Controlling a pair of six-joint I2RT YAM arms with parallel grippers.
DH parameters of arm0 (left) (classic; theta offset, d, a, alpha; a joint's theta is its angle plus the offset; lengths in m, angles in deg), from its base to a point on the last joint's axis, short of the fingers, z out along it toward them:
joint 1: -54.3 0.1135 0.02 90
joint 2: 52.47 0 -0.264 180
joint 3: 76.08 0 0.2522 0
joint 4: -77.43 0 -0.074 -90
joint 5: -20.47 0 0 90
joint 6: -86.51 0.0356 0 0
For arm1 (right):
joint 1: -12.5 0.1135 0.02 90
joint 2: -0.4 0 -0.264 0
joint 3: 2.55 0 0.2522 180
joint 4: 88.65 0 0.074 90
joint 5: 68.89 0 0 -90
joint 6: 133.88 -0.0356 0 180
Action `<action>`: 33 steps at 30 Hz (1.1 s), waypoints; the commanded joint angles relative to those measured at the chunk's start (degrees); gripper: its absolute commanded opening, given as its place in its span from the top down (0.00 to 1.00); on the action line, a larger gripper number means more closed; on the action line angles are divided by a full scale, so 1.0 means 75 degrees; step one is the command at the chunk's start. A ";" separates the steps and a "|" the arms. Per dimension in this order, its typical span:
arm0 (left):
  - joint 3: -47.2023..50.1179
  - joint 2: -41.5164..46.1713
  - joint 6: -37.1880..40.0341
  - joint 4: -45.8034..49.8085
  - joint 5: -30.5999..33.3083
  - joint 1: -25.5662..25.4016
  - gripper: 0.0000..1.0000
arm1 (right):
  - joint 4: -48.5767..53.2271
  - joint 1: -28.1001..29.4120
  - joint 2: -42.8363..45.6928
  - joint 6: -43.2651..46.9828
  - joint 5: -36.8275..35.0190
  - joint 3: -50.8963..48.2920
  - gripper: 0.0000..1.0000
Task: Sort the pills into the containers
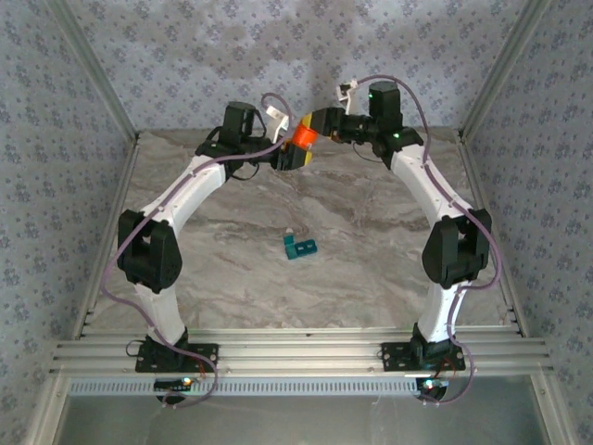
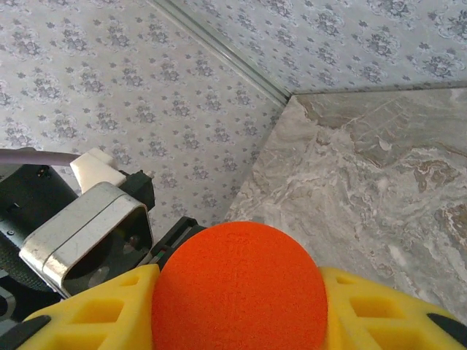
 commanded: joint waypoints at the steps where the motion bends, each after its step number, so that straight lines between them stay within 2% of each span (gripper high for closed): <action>1: -0.0153 0.0426 -0.0225 -0.0568 -0.0323 0.0151 1.00 | 0.0148 -0.0112 0.0263 0.0485 0.0047 0.0043 0.42; 4: -0.0175 0.0427 0.0075 -0.0276 -0.0109 0.0145 1.00 | 0.0463 -0.0225 0.0416 0.0380 -0.0150 0.0244 0.32; 11: -0.0211 0.0415 0.0772 0.0249 0.0428 0.0107 1.00 | 0.1415 -0.0481 0.0364 -0.0580 -0.0806 0.0712 0.27; 19: -0.0431 0.0310 0.1762 0.1062 0.1149 -0.0124 1.00 | 0.1861 -0.0346 0.0190 -0.1858 -0.1519 0.0835 0.25; 33: -0.0470 0.0263 0.1834 0.1128 0.1310 -0.0338 1.00 | 0.2255 0.0264 -0.0224 -0.1888 -0.1515 0.1282 0.25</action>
